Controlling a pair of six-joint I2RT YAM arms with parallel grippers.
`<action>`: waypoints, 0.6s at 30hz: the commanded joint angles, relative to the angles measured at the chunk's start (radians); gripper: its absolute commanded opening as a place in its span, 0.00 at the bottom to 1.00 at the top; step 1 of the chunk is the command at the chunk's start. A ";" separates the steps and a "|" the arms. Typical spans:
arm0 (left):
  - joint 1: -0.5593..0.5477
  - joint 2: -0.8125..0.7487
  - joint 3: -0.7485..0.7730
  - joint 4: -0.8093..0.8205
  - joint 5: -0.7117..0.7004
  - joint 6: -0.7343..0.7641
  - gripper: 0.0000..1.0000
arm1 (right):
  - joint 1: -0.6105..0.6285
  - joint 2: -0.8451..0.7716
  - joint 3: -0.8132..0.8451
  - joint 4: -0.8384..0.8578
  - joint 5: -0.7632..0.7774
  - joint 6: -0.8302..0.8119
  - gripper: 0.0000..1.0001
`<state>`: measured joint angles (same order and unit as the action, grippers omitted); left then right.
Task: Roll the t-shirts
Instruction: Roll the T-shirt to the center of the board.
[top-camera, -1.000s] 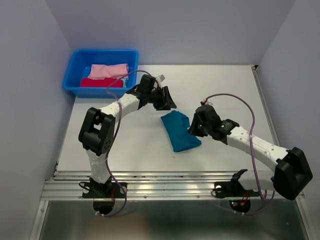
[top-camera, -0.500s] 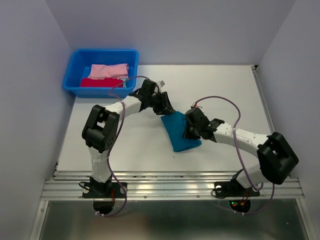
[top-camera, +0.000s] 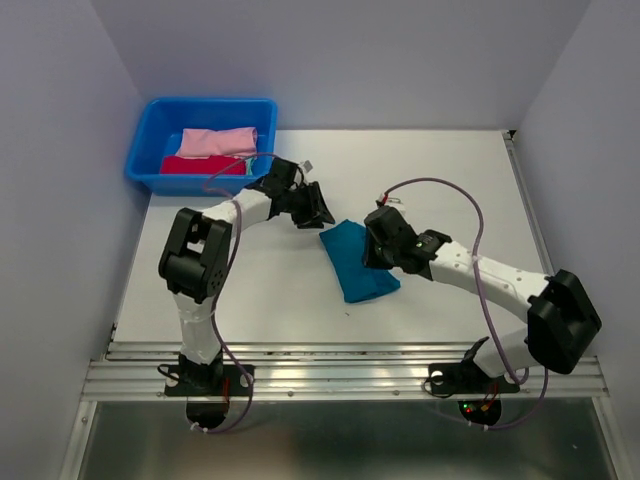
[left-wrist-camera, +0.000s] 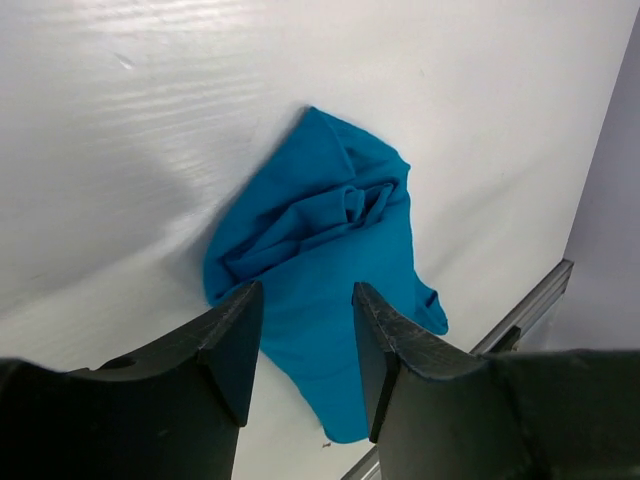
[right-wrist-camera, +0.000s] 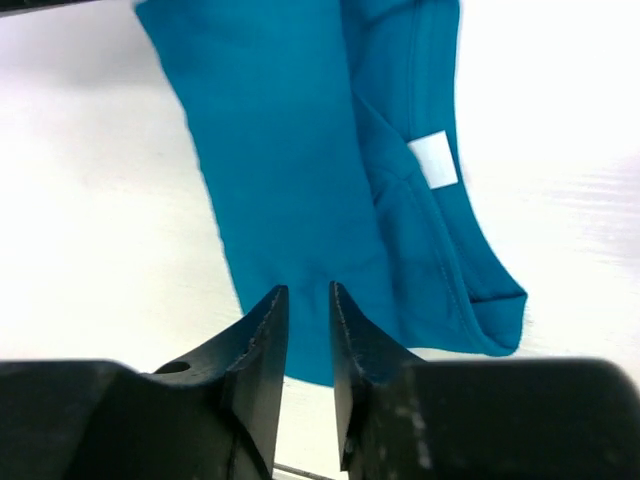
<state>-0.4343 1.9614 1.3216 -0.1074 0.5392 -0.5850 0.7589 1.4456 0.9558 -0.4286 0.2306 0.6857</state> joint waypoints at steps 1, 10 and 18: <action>0.060 -0.198 0.045 -0.032 -0.030 0.056 0.52 | 0.032 -0.082 0.066 -0.068 0.105 -0.020 0.32; 0.140 -0.349 0.039 -0.156 -0.091 0.131 0.56 | 0.103 0.015 0.164 -0.125 0.214 -0.014 0.39; 0.143 -0.404 -0.042 -0.178 -0.102 0.145 0.57 | 0.207 0.160 0.267 -0.212 0.311 -0.035 0.60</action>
<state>-0.2909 1.6054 1.3151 -0.2508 0.4446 -0.4732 0.9051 1.5482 1.1309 -0.5709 0.4332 0.6632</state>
